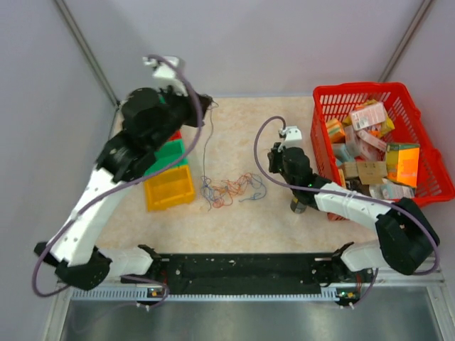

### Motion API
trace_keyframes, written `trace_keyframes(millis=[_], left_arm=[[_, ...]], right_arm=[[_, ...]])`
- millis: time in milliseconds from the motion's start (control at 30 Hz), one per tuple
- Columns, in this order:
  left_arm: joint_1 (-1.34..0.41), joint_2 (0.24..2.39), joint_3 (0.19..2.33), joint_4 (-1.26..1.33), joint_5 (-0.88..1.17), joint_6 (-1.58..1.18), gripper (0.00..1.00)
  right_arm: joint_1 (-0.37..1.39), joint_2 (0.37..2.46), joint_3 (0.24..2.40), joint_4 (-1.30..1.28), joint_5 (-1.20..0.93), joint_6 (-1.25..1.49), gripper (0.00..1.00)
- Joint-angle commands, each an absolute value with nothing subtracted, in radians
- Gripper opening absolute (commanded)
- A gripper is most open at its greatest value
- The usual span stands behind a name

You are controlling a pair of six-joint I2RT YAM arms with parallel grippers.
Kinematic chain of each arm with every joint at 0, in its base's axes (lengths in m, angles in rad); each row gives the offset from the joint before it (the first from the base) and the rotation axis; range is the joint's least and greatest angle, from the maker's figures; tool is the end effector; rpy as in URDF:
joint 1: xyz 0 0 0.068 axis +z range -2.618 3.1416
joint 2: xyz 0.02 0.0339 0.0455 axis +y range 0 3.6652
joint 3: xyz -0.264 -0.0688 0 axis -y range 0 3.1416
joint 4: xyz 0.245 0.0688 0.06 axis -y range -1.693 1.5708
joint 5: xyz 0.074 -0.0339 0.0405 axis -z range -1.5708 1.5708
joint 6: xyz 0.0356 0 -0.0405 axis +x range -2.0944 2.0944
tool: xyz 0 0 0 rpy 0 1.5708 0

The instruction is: Untangle the cables

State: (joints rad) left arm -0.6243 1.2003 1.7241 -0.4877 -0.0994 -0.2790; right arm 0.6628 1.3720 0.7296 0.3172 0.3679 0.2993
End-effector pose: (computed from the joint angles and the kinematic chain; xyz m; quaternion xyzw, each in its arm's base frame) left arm 0.1772 -0.1233 0.5380 0.0839 0.6892 -0.2827 0.6618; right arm 0.2456 0.1755 0.2393 -0.0394 0.8047 0.1336 0.5771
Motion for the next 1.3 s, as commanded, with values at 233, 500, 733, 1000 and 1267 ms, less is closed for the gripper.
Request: trace_keyframes(millis=[233,500,733,1000,1267], left_arm=[[-0.595,1.438,1.261,-0.151,0.246,-0.538,0.00],[-0.597,1.536,1.161,-0.104,0.411,-0.578,0.00],[-0.595,1.434,1.198,-0.260,0.310,-0.442,0.29],[-0.595,1.208,1.138,-0.307,0.215,-0.339,0.76],[-0.597,1.126,1.091,-0.192,0.242,-0.344,0.52]], right_arm=[[0.655,1.037,0.727,0.338,0.118,0.334,0.00],[0.653,1.031,0.998,0.108,-0.152,0.405,0.00],[0.655,1.069,1.138,0.005,-0.196,0.452,0.00],[0.655,1.085,1.140,0.011,-0.238,0.488,0.00],[0.655,1.020,1.030,0.118,-0.492,0.431,0.00]])
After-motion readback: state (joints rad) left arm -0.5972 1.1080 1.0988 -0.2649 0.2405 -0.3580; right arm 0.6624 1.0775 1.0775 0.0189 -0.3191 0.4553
